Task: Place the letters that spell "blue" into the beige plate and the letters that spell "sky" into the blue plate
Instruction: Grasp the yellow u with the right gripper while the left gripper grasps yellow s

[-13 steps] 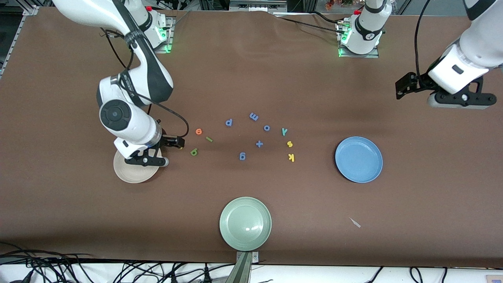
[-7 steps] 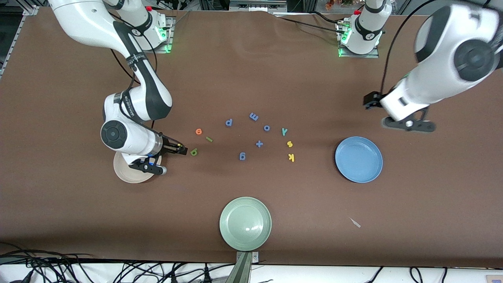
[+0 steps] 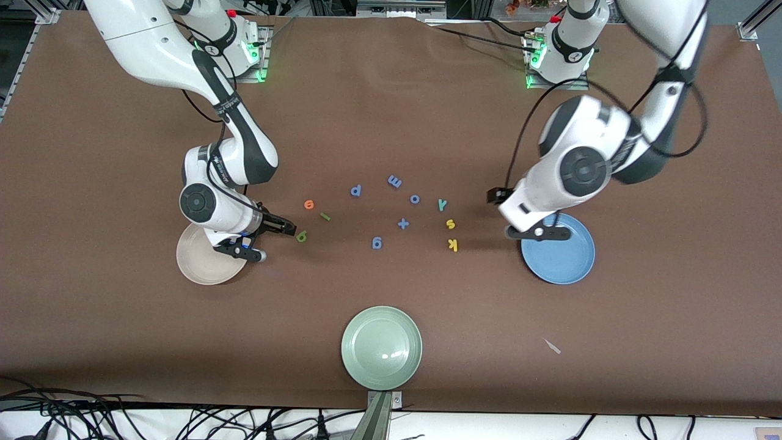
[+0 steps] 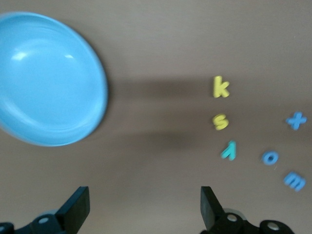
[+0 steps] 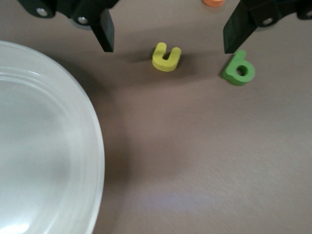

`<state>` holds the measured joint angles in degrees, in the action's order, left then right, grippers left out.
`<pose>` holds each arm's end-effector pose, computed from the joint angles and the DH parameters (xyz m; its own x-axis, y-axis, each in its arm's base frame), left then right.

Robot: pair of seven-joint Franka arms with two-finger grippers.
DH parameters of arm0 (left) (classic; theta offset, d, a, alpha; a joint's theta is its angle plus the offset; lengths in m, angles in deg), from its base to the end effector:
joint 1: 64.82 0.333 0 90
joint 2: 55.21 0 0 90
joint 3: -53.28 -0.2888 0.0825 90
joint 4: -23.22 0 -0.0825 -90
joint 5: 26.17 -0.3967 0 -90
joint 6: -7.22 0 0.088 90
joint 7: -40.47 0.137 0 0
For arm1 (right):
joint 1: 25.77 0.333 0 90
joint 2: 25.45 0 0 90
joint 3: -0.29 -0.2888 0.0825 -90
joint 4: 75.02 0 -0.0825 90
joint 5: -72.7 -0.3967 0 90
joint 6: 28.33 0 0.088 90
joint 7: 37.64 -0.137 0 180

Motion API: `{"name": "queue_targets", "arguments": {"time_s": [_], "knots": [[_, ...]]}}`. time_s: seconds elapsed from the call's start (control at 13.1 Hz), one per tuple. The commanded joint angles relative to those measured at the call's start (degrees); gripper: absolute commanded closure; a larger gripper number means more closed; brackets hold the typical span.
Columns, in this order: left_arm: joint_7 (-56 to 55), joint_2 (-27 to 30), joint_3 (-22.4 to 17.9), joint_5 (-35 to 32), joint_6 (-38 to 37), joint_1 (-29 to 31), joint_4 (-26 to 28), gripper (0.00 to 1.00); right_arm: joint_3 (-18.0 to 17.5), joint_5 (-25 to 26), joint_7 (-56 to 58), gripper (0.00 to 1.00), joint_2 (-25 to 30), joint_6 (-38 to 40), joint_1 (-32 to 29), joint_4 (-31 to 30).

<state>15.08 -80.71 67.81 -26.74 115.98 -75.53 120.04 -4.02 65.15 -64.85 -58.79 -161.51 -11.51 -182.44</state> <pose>0.5759 -0.2613 0.2701 0.9702 0.0102 -0.2420 0.0094 -0.9999 -0.0047 0.5785 0.2008 0.1279 0.9525 -0.2460 -0.1795 -0.2581 -0.9650 -0.0473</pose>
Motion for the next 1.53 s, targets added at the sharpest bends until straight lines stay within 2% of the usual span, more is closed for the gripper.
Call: {"name": "queue_targets", "arguments": {"time_s": [0.0, 0.15, 0.31, 0.46, 0.53, 0.69, 0.76, 0.92, 0.99, 1.07, 1.22, 1.3, 1.37, 1.45], "knots": [[-7.4, -6.8, -0.1, -4.8, 5.7, -5.0, -1.5, 0.0, -0.2, -0.2, -0.6, 0.04, 1.5, -3.3, 0.4, -3.6], [-11.0, -10.0, 0.1, -8.2, 10.3, -6.4, -1.7, 0.0, -0.1, 1.0, -0.6, 0.08, 1.2, -3.7, 0.8, -3.8], [-11.5, -11.9, 0.1, -7.5, 13.8, -6.7, -1.6, 0.01, 0.1, 2.4, -0.6, 0.09, 0.6, -4.8, 0.9, -3.8], [-17.5, -14.0, 0.1, -7.3, 16.5, -8.4, -1.5, 0.05, 0.2, 2.8, -0.6, 0.15, 0.1, -5.1, 0.9, -3.7], [-21.1, -14.9, 0.1, -7.4, 17.8, -9.2, -1.4, 0.12, 0.3, 2.8, -0.6, 0.19, 0.1, -5.1, 0.9, -3.6], [-25.2, -16.3, 0.1, -7.2, 20.3, -9.3, -1.5, 0.23, 0.3, 2.8, -0.6, 0.21, -0.2, -6.0, 0.8, -3.6], [-27.5, -16.7, 0.1, -7.3, 21.2, -9.2, -1.4, 0.33, 0.3, 2.8, -0.6, 0.24, -0.8, -6.6, 0.8, -3.6], [-28.5, -17.0, 0.1, -7.3, 21.8, -9.3, -1.4, 0.46, 0.3, 2.8, -0.6, 0.38, -1.5, -7.6, 0.8, -3.7], [-28.7, -17.0, 0.1, -7.3, 21.8, -9.3, -1.4, 0.56, 0.3, 2.9, -0.6, 0.48, -1.6, -8.1, 0.8, -3.7], [-28.7, -17.0, 0.1, -7.3, 21.8, -9.2, -1.4, 0.61, 0.3, 2.8, -0.6, 0.56, -1.9, -8.2, 0.8, -3.7], [-28.8, -17.2, 0.1, -7.4, 22.1, -9.2, -1.4, 0.61, 0.3, 2.9, -0.6, 0.71, -1.9, -8.1, 0.8, -3.6], [-28.8, -17.2, 0.1, -7.3, 23.1, -9.2, -1.1, 0.7, 0.3, 2.8, -0.3, 0.77, -1.7, -8.1, 0.7, -3.4], [-29.6, -17.5, 0.1, -7.3, 23.3, -9.2, -1.0, 0.87, 0.3, 2.8, 0.2, 0.79, -1.3, -7.8, 0.5, -3.2], [-30.5, -17.5, 0.1, -7.3, 23.3, -9.2, -0.9, 0.97, 0.3, 2.9, 0.5, 0.79, -0.5, -6.9, 0.4, -3.2]]}}
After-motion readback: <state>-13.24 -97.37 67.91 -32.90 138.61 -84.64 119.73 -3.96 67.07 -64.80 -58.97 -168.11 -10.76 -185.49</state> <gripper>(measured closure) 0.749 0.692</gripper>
